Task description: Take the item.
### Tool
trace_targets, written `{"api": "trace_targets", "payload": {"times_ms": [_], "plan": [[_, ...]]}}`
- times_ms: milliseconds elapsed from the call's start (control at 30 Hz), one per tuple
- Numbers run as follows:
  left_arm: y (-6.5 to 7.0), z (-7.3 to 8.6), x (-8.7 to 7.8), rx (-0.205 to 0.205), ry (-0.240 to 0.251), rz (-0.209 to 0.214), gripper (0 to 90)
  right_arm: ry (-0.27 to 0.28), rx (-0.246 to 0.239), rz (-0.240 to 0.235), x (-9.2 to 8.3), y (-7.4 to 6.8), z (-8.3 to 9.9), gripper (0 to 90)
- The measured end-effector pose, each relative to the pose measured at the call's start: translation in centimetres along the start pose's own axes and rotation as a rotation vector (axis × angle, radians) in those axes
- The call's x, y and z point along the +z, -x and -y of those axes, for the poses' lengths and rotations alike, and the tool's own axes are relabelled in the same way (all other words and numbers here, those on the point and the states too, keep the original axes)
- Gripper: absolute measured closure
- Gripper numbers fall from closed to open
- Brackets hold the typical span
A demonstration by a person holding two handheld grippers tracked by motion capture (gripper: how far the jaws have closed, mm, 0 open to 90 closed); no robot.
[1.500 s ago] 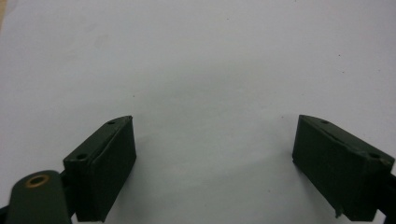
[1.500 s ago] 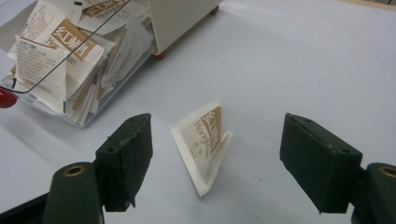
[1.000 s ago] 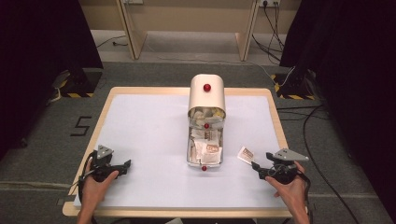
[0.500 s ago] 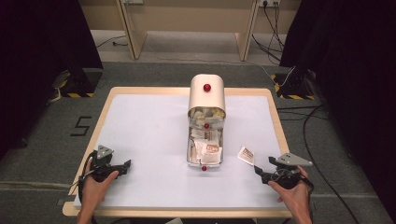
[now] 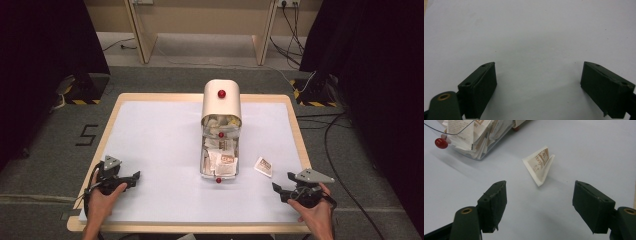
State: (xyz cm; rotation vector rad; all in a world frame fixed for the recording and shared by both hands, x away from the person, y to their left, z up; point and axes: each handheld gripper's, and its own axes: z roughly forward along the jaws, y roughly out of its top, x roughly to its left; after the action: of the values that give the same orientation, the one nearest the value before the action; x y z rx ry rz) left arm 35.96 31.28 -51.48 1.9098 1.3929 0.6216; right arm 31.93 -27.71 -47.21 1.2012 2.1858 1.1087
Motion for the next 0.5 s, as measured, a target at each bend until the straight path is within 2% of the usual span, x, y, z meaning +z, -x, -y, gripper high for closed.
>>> {"api": "trace_targets", "payload": {"times_ms": [500], "plan": [[0.0, 0.0, 0.0, 0.0, 0.0, 0.0, 12.6, -0.032, -0.012, -0.02, -0.4, -0.8, 1.5, 28.1]]}}
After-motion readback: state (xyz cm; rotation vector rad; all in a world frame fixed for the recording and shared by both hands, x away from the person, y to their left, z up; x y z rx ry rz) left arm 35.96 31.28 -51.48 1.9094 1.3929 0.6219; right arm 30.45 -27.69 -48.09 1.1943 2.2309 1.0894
